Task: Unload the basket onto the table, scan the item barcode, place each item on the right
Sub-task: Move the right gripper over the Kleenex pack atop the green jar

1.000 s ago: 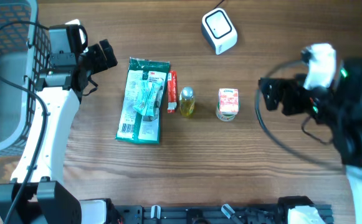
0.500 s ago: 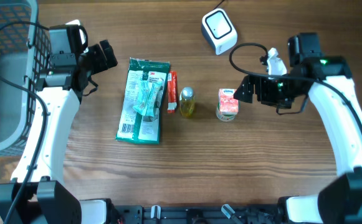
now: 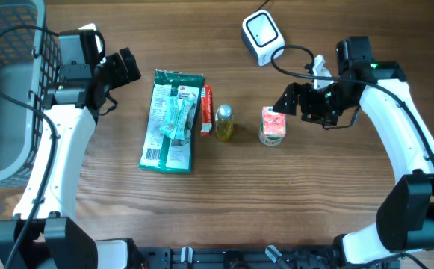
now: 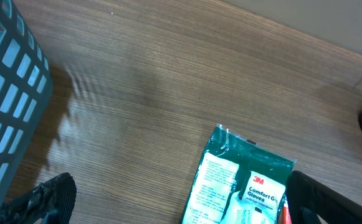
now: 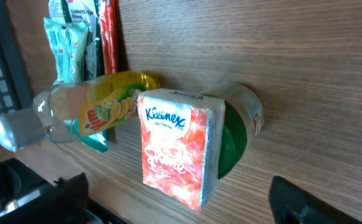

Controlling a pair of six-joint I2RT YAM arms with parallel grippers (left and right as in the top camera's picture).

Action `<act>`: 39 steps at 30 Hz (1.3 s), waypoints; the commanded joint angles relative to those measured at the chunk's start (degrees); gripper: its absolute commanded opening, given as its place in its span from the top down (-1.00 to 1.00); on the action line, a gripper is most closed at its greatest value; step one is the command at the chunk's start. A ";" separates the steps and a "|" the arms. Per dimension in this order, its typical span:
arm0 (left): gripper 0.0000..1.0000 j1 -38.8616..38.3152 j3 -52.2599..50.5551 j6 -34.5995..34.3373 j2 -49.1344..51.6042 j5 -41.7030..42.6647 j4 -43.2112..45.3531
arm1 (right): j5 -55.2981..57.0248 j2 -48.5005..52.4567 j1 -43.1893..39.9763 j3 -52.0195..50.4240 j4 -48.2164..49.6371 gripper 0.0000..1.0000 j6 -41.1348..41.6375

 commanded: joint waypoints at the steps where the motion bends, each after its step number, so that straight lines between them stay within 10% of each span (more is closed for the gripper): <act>1: -1.00 0.24 0.37 0.48 0.00 -0.55 0.13 | 5.18 -4.02 -0.02 0.76 -0.37 -0.71 4.63; 3: -1.00 0.24 0.37 0.48 0.00 -0.55 0.13 | 5.92 -6.58 0.22 0.76 0.11 -0.99 4.46; 9: -1.00 0.24 0.37 0.48 0.00 -0.55 0.11 | 5.92 -7.56 0.20 0.72 2.29 -1.00 0.31; 14: -1.00 0.24 0.37 0.48 0.00 -0.55 0.13 | 5.95 -7.74 0.52 0.72 1.57 -0.50 3.61; 23: -1.00 0.24 0.37 0.48 0.00 -0.55 0.13 | 5.97 -7.72 0.96 0.72 0.68 -0.34 2.99; 26: -1.00 0.24 0.37 0.48 0.00 -0.55 0.13 | 5.99 -7.72 0.96 0.72 2.21 -0.99 3.02; 31: -1.00 0.24 0.37 0.48 0.00 -0.55 0.13 | 8.09 -7.67 0.96 0.72 3.74 -0.99 2.95; 39: -1.00 0.24 0.37 0.48 0.00 -0.55 0.13 | 9.60 -7.67 0.96 0.72 2.05 -0.30 4.55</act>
